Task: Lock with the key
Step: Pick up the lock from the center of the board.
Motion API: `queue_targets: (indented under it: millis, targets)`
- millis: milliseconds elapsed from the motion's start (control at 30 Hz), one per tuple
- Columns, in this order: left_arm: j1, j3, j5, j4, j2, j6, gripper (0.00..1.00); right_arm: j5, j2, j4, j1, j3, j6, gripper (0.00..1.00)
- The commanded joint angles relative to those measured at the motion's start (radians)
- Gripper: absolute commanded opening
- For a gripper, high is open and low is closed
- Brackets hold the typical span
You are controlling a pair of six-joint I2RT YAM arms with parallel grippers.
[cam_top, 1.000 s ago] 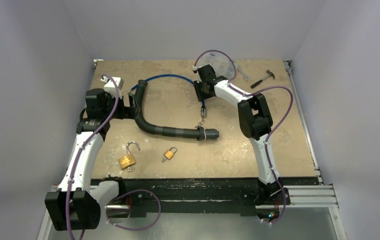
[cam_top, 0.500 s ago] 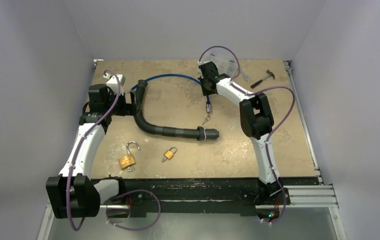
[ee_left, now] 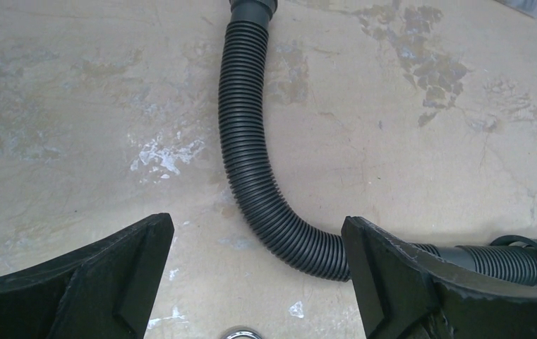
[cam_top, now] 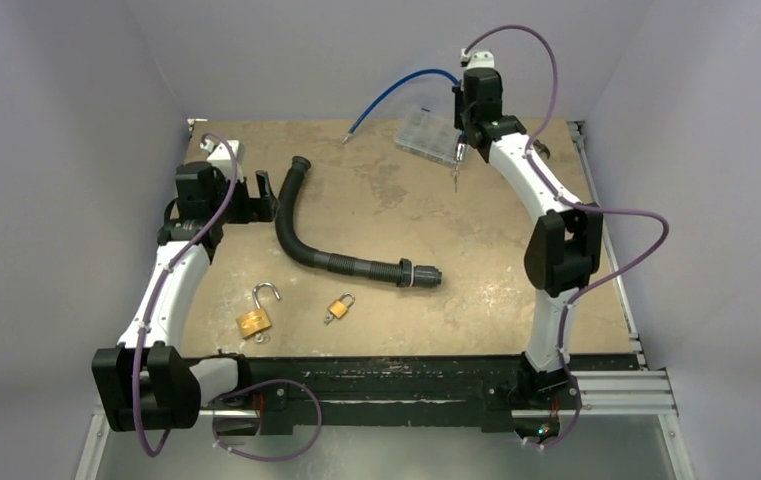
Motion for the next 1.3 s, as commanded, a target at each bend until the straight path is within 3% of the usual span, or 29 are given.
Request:
queue_targets:
  millis: [0, 233, 433, 600, 867, 1067, 1267]
  targets:
    - [-0.001, 0.050, -0.018, 0.067, -0.007, -0.004, 1.00, 0.014, -0.118, 0.143, 0.013, 0.043, -0.077, 0.00]
    - [0.000, 0.101, 0.388, 0.060, -0.054, 0.194, 1.00, -0.040, -0.312, 0.271, 0.013, -0.081, -0.256, 0.00]
    - [-0.002, 0.214, 0.495, 0.092, -0.028, 0.257, 1.00, -0.159, -0.462, 0.263, 0.013, -0.136, -0.323, 0.00]
    - [-0.012, 0.286, 0.578, 0.206, 0.031, 0.168, 1.00, -0.289, -0.571, 0.213, 0.015, -0.155, -0.302, 0.00]
    - [-0.122, 0.394, 0.544, 0.313, 0.121, 0.070, 1.00, -0.478, -0.656, 0.097, 0.047, -0.163, -0.239, 0.00]
    - [-0.244, 0.442, 0.548, 0.338, 0.156, 0.070, 1.00, -0.496, -0.687, 0.045, 0.132, -0.203, -0.254, 0.00]
    - [-0.312, 0.459, 0.419, 0.342, 0.188, 0.085, 0.99, -0.563, -0.699, 0.010, 0.153, -0.235, -0.250, 0.00]
